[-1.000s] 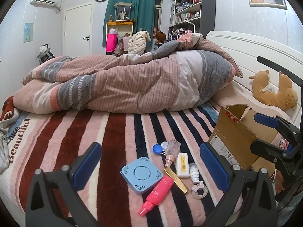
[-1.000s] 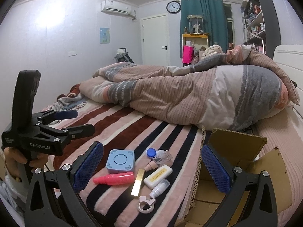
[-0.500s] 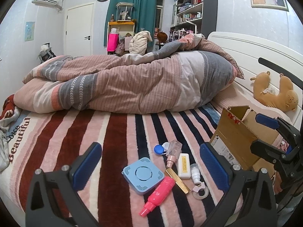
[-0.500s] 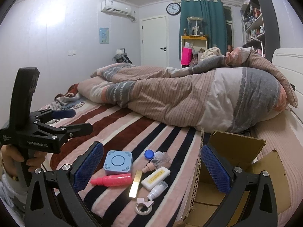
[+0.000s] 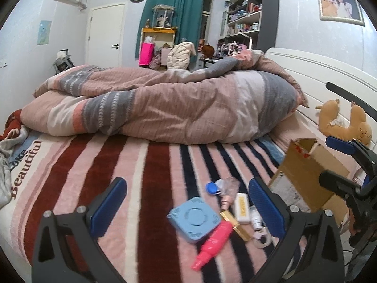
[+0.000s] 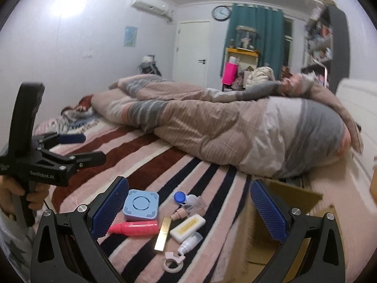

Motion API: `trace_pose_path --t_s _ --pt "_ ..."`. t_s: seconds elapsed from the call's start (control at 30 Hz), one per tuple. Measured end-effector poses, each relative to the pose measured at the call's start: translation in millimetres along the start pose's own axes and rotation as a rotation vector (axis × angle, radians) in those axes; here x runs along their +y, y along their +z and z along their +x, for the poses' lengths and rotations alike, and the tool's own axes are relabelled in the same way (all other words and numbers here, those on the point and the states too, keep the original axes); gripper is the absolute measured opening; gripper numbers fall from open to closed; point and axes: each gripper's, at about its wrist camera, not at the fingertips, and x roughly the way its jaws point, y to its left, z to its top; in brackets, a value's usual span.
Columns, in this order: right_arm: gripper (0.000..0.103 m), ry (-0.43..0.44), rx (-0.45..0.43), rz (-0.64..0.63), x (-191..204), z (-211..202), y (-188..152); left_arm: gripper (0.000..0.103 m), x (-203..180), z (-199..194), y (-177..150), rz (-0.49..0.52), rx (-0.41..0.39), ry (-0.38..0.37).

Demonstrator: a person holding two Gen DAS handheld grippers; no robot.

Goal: Organize rigid objects
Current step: 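Grasp the light-blue square case with the right gripper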

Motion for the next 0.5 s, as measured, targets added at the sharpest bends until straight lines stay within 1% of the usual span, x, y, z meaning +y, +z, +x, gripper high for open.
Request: trace_pose_path --t_s 0.03,0.07,0.1,0.17,0.3,0.33,0.5 --pt "0.098 0.016 0.012 -0.018 8 6 3 0.103 9 2 -1 -0.002 0.005 0.021" --pt "0.092 0.039 0.03 -0.032 17 15 4 0.103 16 5 -2 0.0 0.009 0.038" --pt "0.091 0.068 0.057 -0.043 27 26 5 0.103 21 6 -2 0.001 0.012 0.048" --pt "0.091 0.138 0.124 -0.065 45 53 4 0.103 39 15 -6 0.009 0.037 0.091" --pt "0.09 0.248 0.281 -0.065 72 113 -13 0.103 62 31 -14 0.005 0.085 0.114" --pt "0.09 0.263 0.322 -0.057 76 129 -19 0.103 67 36 -16 0.001 0.097 0.112" --pt "0.091 0.278 0.44 -0.042 84 180 -45 0.103 83 55 -28 0.0 0.152 0.099"
